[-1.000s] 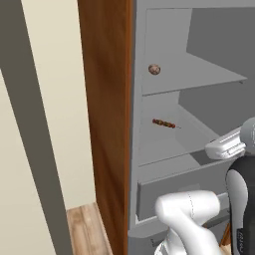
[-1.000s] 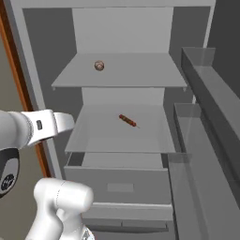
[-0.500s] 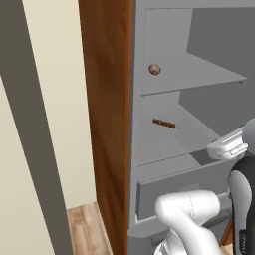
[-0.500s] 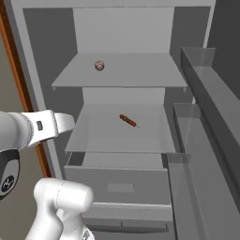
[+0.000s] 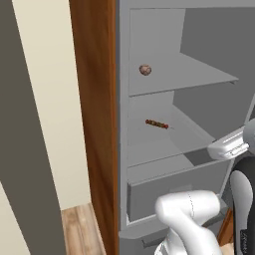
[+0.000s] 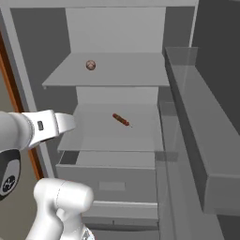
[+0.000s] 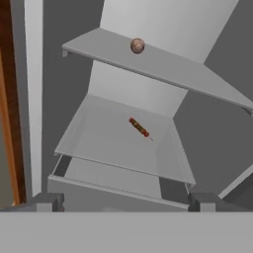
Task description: Pick the egg and butter from the fridge and place them by the bowl for mixing.
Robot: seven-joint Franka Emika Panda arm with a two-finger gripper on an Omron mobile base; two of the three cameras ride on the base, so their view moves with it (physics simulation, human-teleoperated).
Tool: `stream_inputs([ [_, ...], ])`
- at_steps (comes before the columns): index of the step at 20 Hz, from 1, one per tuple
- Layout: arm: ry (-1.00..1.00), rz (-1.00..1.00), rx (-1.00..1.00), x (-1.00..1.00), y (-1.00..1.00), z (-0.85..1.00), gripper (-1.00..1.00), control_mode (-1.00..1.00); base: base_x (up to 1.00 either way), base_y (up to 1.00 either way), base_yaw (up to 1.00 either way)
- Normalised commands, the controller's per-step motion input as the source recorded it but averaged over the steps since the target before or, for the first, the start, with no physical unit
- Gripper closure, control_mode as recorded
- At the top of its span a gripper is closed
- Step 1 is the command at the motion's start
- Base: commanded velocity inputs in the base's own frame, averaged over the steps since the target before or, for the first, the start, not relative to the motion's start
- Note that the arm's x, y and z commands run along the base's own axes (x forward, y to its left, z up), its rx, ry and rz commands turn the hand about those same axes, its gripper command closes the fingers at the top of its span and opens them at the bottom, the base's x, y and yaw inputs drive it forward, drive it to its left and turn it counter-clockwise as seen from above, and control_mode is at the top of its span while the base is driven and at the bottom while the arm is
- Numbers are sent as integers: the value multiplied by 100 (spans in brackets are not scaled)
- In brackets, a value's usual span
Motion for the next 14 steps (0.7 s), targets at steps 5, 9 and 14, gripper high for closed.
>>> stream_inputs([
  [5, 0, 0, 0, 0, 0, 0, -100, 100, -14, -6, 0],
  [9, 0, 0, 0, 0, 0, 0, -100, 100, 18, -24, -1],
  [14, 0, 0, 0, 0, 0, 0, -100, 100, 24, -23, 0],
])
